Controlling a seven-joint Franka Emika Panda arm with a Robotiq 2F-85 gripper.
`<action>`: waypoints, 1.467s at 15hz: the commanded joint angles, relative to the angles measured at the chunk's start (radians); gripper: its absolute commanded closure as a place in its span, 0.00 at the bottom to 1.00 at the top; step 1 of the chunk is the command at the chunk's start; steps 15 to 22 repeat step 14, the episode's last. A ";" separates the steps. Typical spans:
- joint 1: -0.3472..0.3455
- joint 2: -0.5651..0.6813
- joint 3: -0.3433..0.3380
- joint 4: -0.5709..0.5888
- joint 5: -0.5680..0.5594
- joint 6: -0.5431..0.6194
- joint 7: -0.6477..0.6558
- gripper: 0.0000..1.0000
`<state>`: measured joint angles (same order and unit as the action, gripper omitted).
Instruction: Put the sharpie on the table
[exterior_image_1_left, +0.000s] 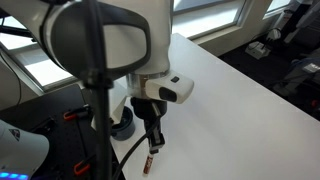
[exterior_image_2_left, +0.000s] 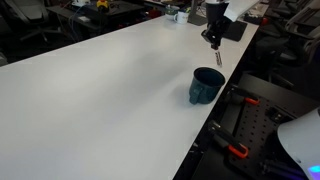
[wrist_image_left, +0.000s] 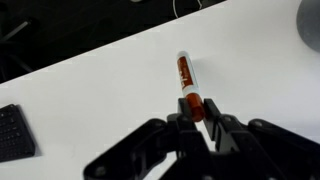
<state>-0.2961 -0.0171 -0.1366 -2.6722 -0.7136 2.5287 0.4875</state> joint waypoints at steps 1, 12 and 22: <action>0.037 0.056 -0.028 0.027 -0.051 0.043 0.061 0.83; 0.085 0.114 -0.061 0.038 -0.020 0.085 0.043 0.41; 0.085 0.114 -0.062 0.039 -0.020 0.085 0.043 0.41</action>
